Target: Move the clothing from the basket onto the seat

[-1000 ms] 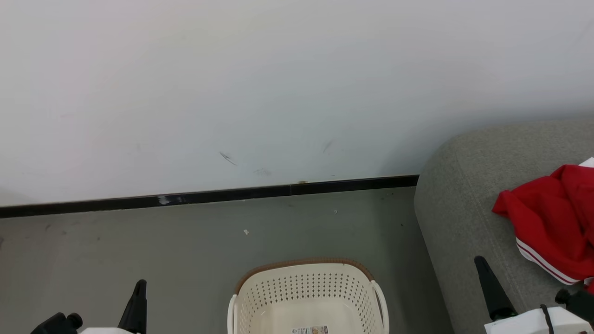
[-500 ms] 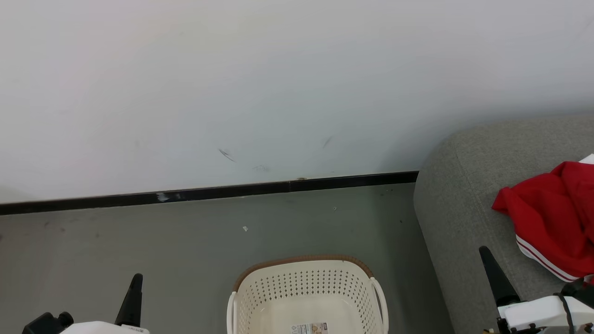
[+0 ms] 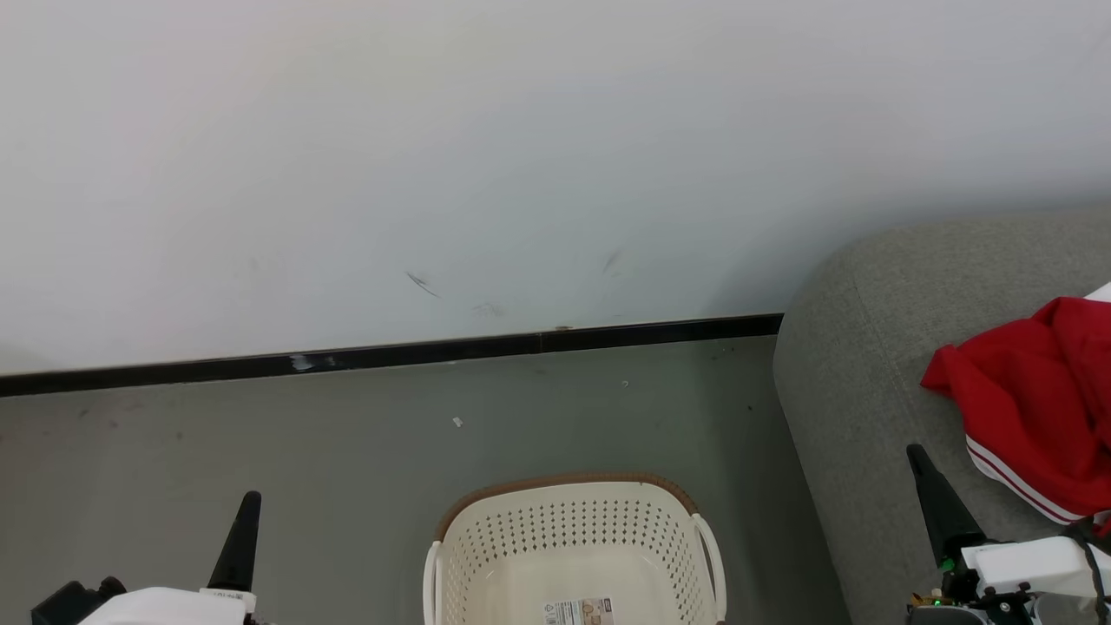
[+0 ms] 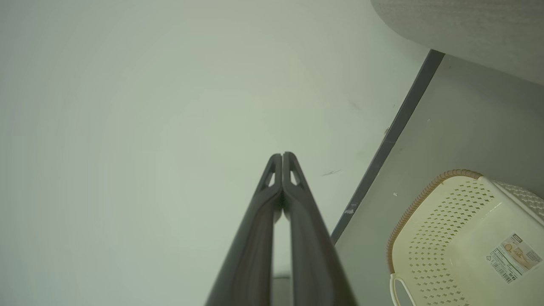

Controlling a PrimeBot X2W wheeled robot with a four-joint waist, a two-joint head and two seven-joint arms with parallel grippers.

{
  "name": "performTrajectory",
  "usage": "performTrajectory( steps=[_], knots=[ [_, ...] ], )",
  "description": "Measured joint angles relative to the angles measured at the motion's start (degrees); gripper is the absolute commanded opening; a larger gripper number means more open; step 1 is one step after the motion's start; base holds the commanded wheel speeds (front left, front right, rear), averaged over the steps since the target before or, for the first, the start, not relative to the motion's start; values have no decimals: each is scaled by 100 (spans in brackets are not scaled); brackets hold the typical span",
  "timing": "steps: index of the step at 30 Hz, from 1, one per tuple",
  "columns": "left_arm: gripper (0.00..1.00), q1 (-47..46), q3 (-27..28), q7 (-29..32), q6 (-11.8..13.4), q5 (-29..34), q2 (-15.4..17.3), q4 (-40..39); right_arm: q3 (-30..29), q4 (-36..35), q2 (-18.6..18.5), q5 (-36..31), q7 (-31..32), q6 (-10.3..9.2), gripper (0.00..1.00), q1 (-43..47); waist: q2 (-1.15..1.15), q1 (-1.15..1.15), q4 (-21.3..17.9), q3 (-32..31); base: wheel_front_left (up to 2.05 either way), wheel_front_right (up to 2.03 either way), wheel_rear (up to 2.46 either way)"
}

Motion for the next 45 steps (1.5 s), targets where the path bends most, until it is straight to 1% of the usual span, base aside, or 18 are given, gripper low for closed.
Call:
performTrajectory(
  steps=[10, 18, 45],
  knots=[
    [0, -179, 188, 198, -208, -764, -44, 113, -43, 174, -56, 1014, 186, 0, 0, -152, 0, 0, -9, 43, 0, 0, 0],
    [0, -227, 312, 341, -343, -1256, -101, 188, -55, 232, -108, 1662, 280, 0, 0, -269, 0, -1, -13, 67, 0, 0, 0],
    [0, -291, 319, 342, -350, -1259, -134, 248, -66, 313, -110, 1670, 293, 0, 0, -272, 0, -2, -14, 66, 0, 0, 0]
  ],
)
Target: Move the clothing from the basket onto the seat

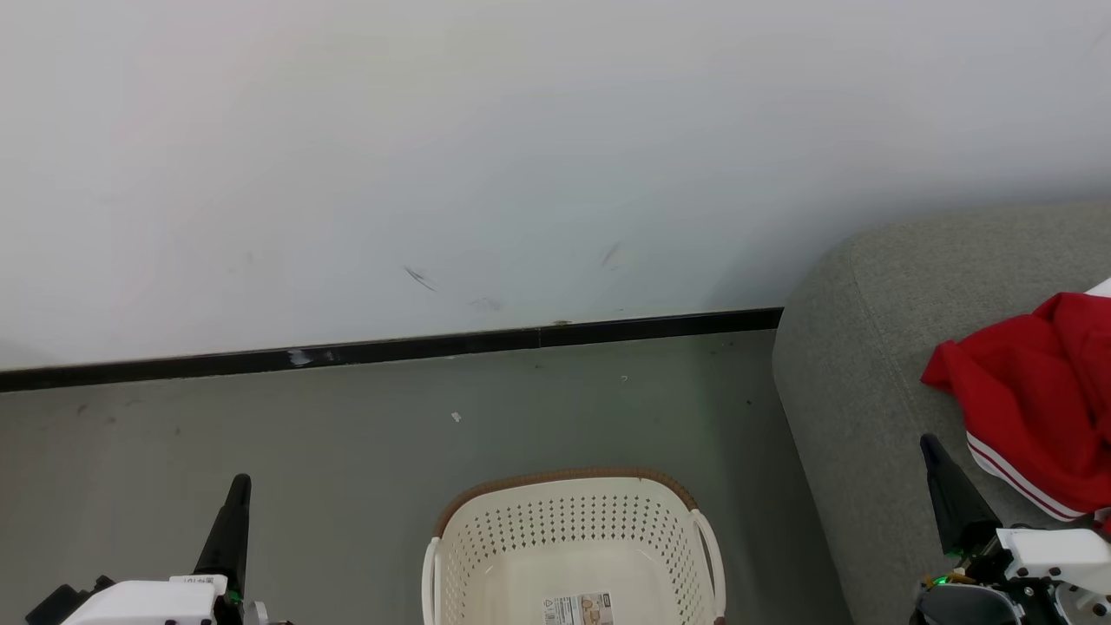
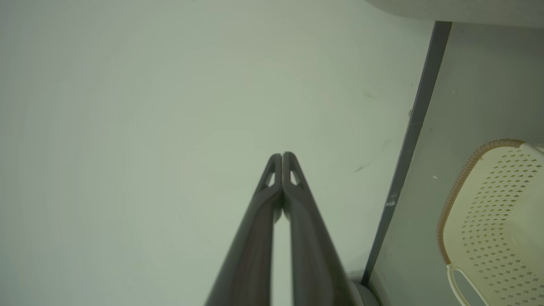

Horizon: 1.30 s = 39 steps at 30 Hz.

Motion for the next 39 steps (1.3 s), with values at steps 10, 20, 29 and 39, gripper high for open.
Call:
performTrajectory(
  steps=[10, 20, 29, 39],
  knots=[
    [0, 0, 1, 0, -1, 0, 0, 21, -7, 7, 0, -1, 0, 0, 0, -1, 0, 0, 0, 0, 0, 0, 0],
    [0, 0, 4, 0, -2, 0, 0, 33, -11, 9, 0, -1, 1, 0, 0, -2, 0, -1, 0, -1, 0, 0, 0],
    [0, 0, 5, 0, -3, 0, 0, 44, -15, 11, 1, -1, 1, 0, 0, -2, 0, -1, 0, -1, 0, 0, 0],
    [0, -1, 9, 0, -44, 0, -1, 53, -19, 12, 1, -1, 1, 0, 0, -3, 0, -1, 0, -1, 0, 0, 0]
  ],
)
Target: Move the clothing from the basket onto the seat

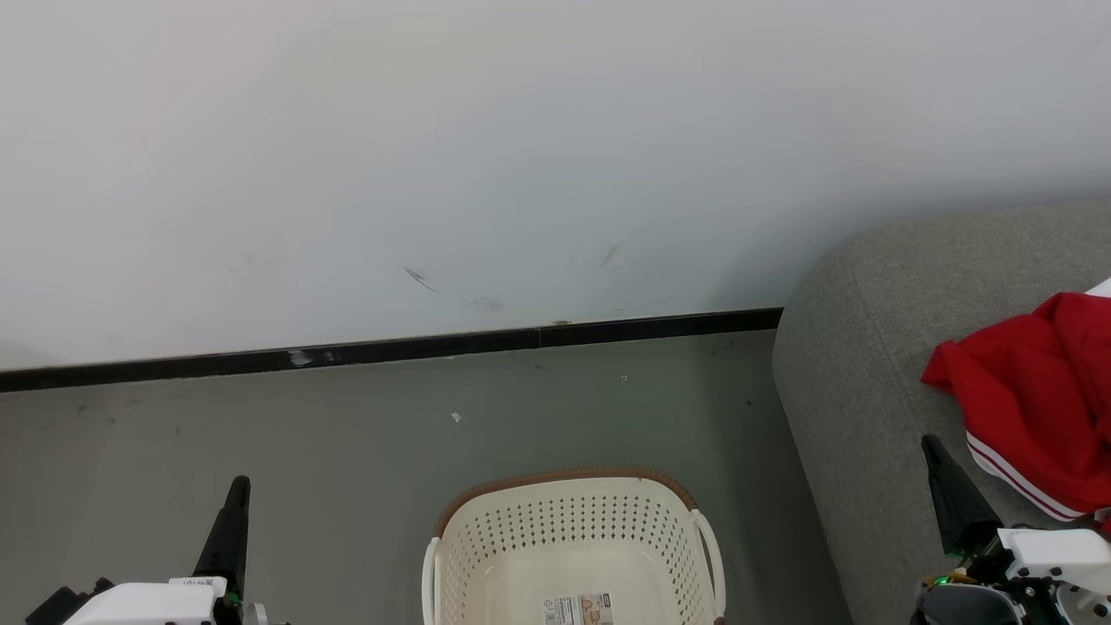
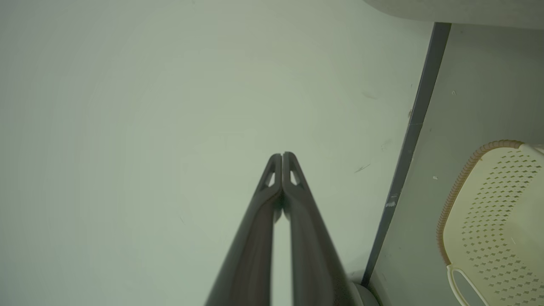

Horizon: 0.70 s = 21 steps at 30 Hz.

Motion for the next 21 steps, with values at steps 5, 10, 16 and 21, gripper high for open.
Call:
performTrajectory(
  steps=[5, 10, 16, 21],
  knots=[
    [0, -1, 1, 0, 0, 0, 0, 4, -2, 1, 1, 0, 1, 0, 0, -1, 0, 0, 0, 0, 0, 0, 0],
    [0, -1, 2, 0, 0, 0, 0, 7, -3, 1, 1, 0, 1, 0, 0, -1, 0, 0, 0, 0, 0, 0, 0],
    [0, -2, 2, 1, 0, 0, 0, 10, -5, 2, 2, -1, 1, 0, 0, -1, 0, 0, 0, 0, 0, 0, 0],
    [0, -2, 3, 1, -1, 0, 0, 14, -8, 2, 3, -1, 1, 0, 0, -1, 0, 0, 0, 0, 0, 0, 0]
  ],
)
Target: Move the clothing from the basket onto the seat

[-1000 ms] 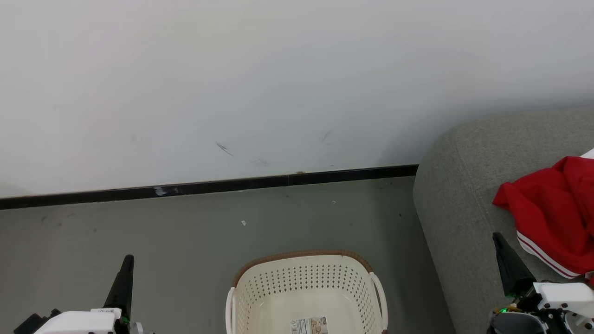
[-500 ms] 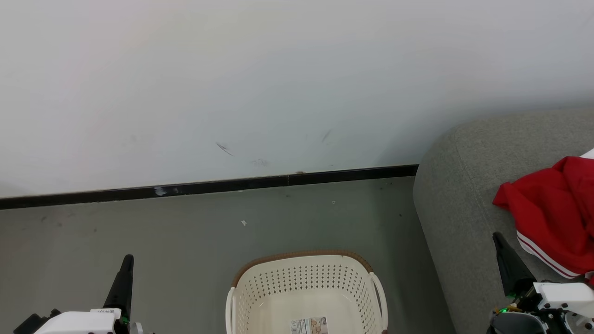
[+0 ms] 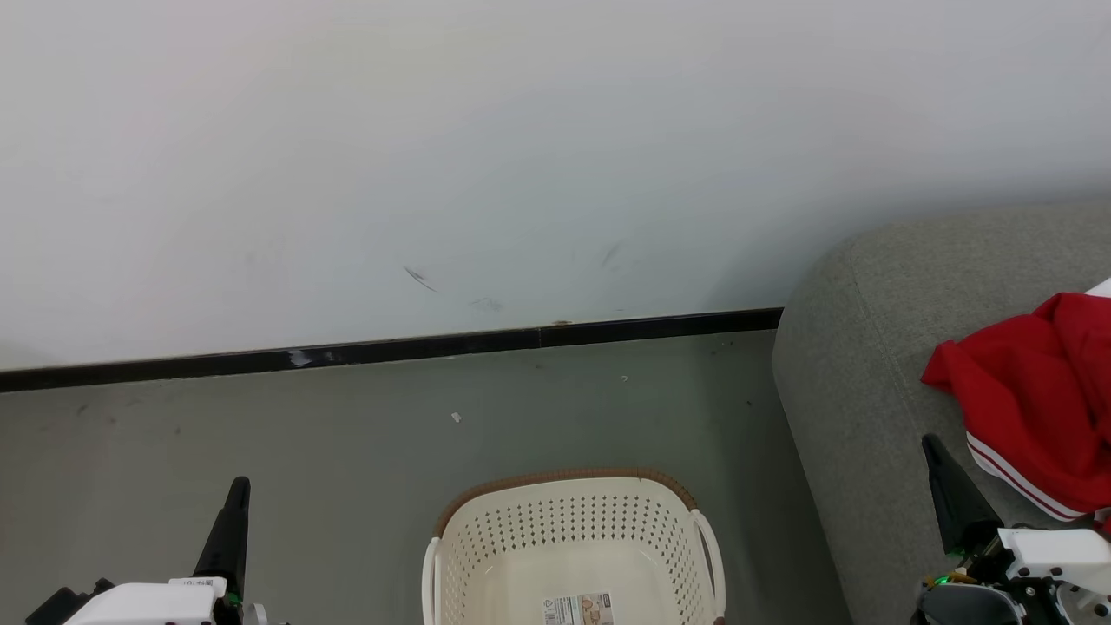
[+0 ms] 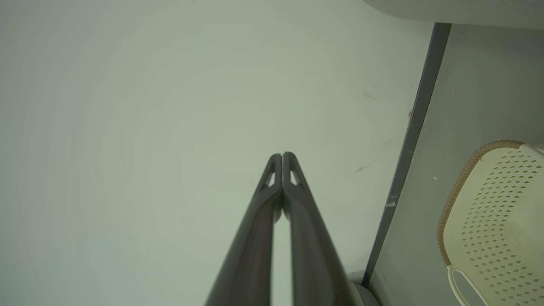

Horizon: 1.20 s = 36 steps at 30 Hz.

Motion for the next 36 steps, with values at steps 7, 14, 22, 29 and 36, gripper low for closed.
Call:
performTrajectory(
  steps=[7, 14, 22, 29, 36],
  knots=[
    [0, -1, 2, 0, 0, 0, -1, 4, -3, 1, 0, -1, 1, 0, 0, 0, 0, 0, 0, 0, 0, 0, 0],
    [0, -2, 4, 0, 0, 0, -2, 10, -5, 1, 2, -1, 1, 0, 0, -1, 0, 0, 0, 0, 0, 0, 0],
    [0, -3, 7, 0, 0, 0, -3, 13, -8, 2, 3, -1, 16, 0, 0, -1, 0, 0, 0, 0, 0, 0, 0],
    [0, -13, 9, 25, 0, 0, -4, 14, -11, 2, 5, -1, 18, 0, 0, -1, 0, 0, 0, 0, 0, 0, 0],
    [0, -13, 11, 26, 0, 0, -4, 15, -13, 3, 9, -2, 51, 0, 0, -1, 0, 0, 0, 0, 0, 0, 0]
  ],
)
